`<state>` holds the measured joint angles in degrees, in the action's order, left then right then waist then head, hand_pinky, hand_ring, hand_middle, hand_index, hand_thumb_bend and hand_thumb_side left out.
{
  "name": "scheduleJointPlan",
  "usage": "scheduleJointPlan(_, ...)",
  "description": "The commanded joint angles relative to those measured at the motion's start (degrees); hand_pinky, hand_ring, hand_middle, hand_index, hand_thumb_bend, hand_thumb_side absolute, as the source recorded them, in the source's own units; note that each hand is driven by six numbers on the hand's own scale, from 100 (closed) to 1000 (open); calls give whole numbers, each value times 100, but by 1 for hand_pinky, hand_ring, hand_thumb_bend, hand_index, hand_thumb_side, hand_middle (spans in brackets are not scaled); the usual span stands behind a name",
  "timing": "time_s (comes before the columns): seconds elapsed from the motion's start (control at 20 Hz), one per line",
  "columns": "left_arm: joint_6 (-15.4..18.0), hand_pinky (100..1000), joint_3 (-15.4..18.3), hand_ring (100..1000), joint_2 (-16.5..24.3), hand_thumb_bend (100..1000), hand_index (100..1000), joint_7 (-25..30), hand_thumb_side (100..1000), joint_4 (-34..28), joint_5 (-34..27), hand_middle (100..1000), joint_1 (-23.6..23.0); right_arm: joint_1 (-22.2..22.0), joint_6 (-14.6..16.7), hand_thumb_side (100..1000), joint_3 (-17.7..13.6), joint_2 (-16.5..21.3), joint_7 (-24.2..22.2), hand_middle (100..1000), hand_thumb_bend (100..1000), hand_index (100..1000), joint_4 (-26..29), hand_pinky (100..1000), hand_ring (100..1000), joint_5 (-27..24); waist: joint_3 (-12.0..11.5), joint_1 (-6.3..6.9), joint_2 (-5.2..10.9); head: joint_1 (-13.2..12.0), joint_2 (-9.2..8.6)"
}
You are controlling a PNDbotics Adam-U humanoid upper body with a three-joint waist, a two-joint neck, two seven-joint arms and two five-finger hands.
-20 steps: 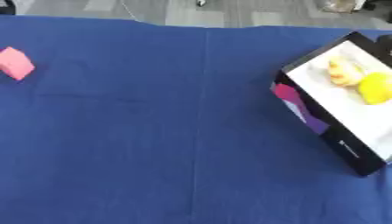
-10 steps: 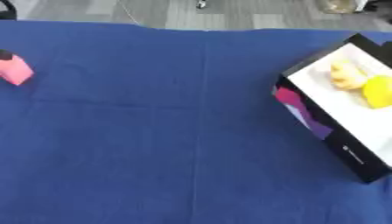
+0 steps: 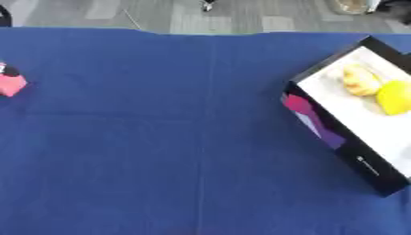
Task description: Pick up the objects with one hand, pass them to the other hand, and then place them into the box on the other side of the table.
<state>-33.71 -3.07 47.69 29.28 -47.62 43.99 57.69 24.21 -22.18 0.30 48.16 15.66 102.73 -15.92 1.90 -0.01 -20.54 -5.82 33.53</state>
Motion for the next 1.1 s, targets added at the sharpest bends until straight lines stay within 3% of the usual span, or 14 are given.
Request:
scheduleJointPlan(0.05, -150, 833, 108, 824, 95, 938, 794, -185, 421, 44, 89, 717, 154, 74, 3, 365, -45, 153, 25, 783, 539, 919, 110, 867, 871, -25, 21, 83, -10, -63, -103)
scheduleJointPlan(0.45, -333, 825, 192, 819, 10, 846, 749, -491, 425, 238, 80, 712, 154, 32, 21, 368, -45, 113, 64, 777, 541, 916, 96, 865, 867, -28, 87, 77, -106, -156, -117)
scheduleJointPlan(0.7, -403, 810, 227, 808, -35, 671, 701, -724, 412, 273, -51, 695, 128, 22, 29, 369, -49, 97, 72, 774, 540, 914, 84, 865, 867, -24, 127, 80, -140, -185, -125)
scheduleJointPlan(0.75, -415, 810, 228, 808, -42, 671, 701, -773, 412, 281, -93, 695, 123, 25, 30, 369, -48, 94, 71, 774, 540, 914, 85, 865, 867, -24, 134, 81, -143, -187, -125)
scheduleJointPlan(0.85, -407, 805, 221, 803, -62, 563, 664, -836, 377, 290, -194, 681, 113, 26, 32, 368, -48, 92, 72, 773, 541, 913, 90, 864, 867, -26, 149, 85, -147, -200, -120)
scheduleJointPlan(1.1, -370, 797, 176, 787, -88, 444, 592, -866, 345, 343, -331, 650, 89, 15, 35, 370, -56, 83, 84, 773, 539, 913, 100, 864, 867, -35, 174, 96, -142, -228, -115)
